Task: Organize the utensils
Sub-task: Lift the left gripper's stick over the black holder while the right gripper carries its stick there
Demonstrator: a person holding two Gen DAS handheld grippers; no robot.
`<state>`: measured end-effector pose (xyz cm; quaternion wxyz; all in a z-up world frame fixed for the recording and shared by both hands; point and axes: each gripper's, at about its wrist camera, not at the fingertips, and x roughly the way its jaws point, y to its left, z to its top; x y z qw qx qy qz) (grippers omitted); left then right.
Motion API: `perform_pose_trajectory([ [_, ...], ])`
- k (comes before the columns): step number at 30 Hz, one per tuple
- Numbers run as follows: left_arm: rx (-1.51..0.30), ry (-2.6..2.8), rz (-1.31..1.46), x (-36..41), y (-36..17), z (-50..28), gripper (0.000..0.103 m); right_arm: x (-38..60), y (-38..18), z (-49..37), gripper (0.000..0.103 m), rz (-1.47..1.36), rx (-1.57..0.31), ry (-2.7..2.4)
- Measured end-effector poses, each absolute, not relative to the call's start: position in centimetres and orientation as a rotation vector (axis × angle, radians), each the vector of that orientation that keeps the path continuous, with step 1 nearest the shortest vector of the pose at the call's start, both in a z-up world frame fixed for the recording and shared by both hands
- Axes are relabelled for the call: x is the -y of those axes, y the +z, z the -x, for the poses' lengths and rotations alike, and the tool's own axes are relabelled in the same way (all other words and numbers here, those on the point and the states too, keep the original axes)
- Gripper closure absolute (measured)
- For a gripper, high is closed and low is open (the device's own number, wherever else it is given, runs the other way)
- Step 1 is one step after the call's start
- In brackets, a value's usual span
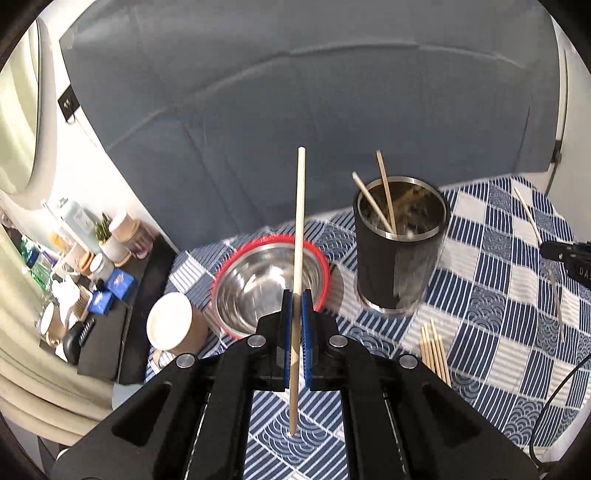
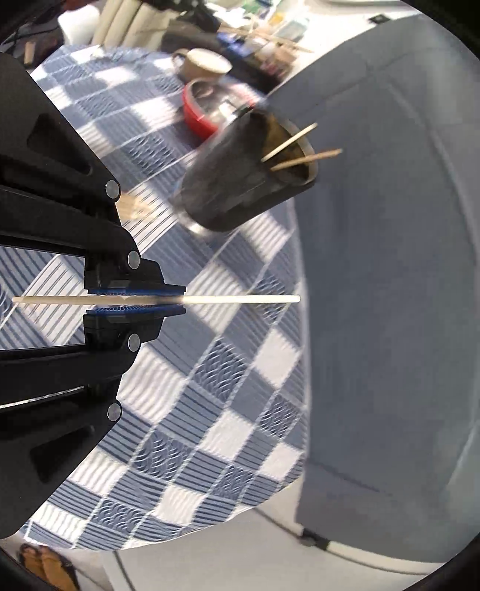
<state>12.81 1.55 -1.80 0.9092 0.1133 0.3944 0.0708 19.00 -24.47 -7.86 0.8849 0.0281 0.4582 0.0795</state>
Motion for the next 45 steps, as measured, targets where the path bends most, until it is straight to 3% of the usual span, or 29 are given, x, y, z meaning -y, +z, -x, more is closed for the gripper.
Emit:
perform_pose_trajectory([
  [9, -0.767, 0.111, -0.174, -1.1, 0.3, -16.9, 0.098, 21.9, -2.0, -22.4, 0.098, -0.176, -0.790, 0.349],
  [18, -0.754, 0.028, -0.073, -0.6, 1.1, -21.9, 0.098, 18.7, -0.1, -27.0, 0.098, -0.232, -0.701, 0.462],
  [34, -0.659, -0.178, 0.255, -2.2, -1.5, -25.4, 0.098, 15.5, -1.7, -30.5, 0.098, -0.261, -0.539, 0.554],
  [45, -0.557, -0.242, 0.310, -1.9, -4.8, -24.4, 0.098, 14.8, -6.1, -29.9, 0.098, -0.233, -0.558, 0.539],
])
